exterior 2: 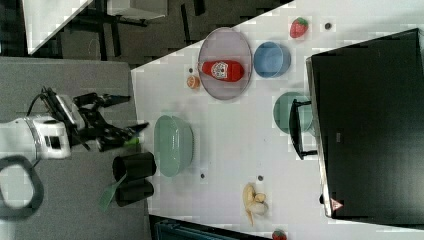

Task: Drag strainer right to left.

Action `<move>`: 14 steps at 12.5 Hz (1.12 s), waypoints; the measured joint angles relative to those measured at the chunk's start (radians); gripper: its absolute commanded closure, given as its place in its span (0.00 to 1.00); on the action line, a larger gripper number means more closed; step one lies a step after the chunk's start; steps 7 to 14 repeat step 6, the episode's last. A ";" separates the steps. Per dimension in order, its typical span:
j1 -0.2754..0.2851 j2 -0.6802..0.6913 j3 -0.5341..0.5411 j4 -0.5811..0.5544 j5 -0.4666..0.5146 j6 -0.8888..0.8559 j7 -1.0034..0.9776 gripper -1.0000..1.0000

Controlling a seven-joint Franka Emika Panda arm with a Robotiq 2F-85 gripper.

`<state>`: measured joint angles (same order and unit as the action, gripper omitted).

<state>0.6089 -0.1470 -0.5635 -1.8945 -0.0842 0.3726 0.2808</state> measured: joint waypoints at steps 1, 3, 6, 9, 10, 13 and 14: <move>-0.037 -0.052 -0.033 -0.012 -0.018 -0.066 -0.047 0.00; -0.054 -0.127 -0.107 -0.012 -0.042 -0.159 -0.118 0.00; -0.067 -0.191 -0.125 -0.042 -0.125 -0.206 -0.174 0.00; -0.067 -0.191 -0.125 -0.042 -0.125 -0.206 -0.174 0.00; -0.067 -0.191 -0.125 -0.042 -0.125 -0.206 -0.174 0.00; -0.067 -0.191 -0.125 -0.042 -0.125 -0.206 -0.174 0.00; -0.067 -0.191 -0.125 -0.042 -0.125 -0.206 -0.174 0.00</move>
